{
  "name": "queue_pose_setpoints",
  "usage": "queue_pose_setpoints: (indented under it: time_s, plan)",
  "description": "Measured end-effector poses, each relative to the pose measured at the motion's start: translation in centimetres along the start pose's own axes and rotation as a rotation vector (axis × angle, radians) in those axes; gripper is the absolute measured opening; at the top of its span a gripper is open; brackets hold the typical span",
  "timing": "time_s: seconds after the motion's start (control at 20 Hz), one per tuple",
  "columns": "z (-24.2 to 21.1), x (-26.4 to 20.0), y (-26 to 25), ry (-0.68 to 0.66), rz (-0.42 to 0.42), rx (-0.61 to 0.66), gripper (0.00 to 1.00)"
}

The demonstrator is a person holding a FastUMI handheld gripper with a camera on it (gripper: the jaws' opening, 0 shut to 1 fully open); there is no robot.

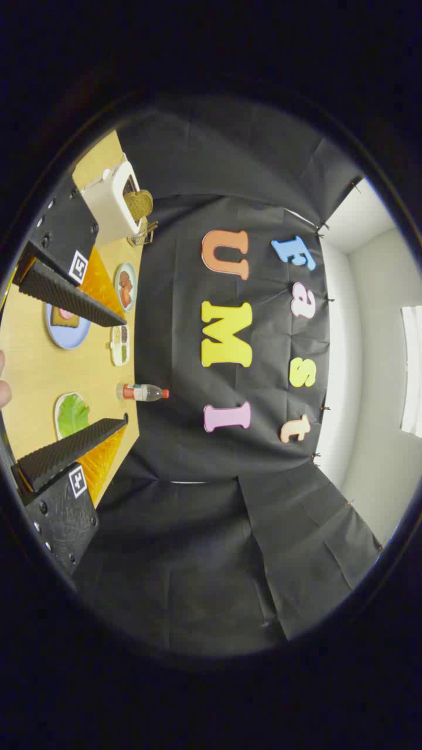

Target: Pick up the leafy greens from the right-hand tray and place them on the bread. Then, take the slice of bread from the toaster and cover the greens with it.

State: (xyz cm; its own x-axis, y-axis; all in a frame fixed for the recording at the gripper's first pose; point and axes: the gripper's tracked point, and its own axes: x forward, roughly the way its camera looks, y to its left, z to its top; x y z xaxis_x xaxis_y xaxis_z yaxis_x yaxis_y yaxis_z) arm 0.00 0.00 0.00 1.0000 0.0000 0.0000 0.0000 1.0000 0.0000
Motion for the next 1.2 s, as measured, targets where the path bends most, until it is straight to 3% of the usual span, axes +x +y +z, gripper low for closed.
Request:
queue_pose_setpoints:
  time_s: [1.2]
  plan:
    - [1.6, 0.2, -1.3, -0.042, -0.009, 0.004, 0.95]
